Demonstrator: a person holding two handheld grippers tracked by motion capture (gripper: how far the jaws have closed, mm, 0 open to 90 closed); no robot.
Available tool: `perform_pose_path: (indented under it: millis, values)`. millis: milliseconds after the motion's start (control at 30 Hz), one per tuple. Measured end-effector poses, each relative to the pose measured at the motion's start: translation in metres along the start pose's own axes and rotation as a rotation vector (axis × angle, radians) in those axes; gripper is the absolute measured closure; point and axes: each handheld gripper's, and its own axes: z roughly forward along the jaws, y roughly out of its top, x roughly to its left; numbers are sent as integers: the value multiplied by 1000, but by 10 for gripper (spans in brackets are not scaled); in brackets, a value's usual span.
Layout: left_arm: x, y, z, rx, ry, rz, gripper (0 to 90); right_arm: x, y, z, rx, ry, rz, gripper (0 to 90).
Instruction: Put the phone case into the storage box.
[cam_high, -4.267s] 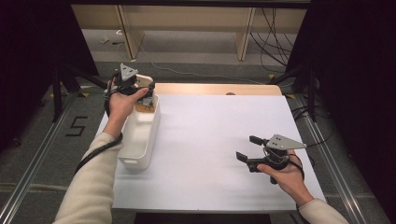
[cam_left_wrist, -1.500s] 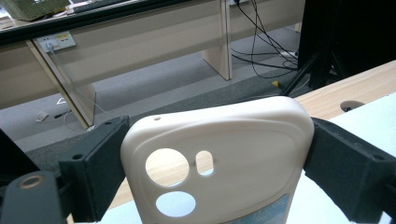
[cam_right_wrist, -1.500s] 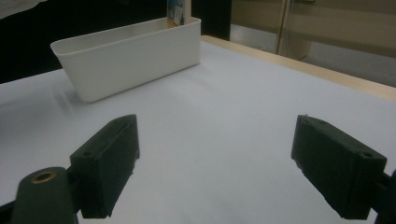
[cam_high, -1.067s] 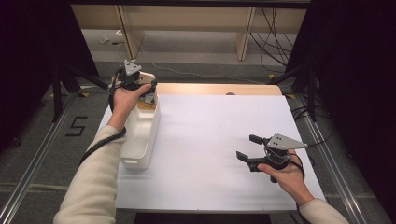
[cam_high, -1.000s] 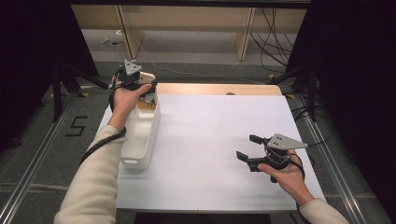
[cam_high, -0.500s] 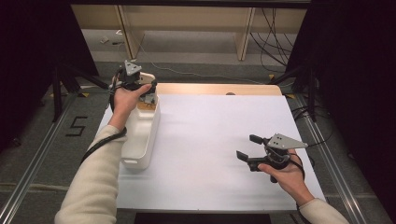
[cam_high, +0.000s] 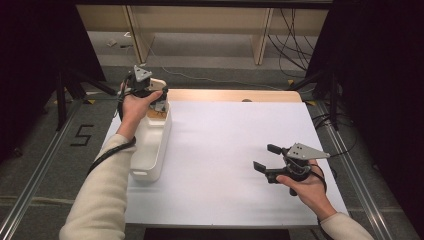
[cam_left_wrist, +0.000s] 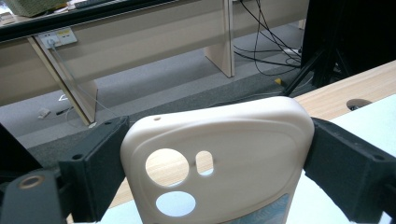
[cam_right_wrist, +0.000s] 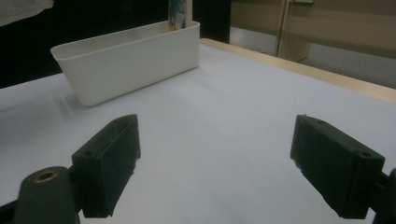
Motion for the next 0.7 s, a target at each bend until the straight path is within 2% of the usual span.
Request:
perform_pose_path:
  millis: [700]
  values:
    - [1,1,2,4,2,5,106,0,0,0,-2,10,4,167]
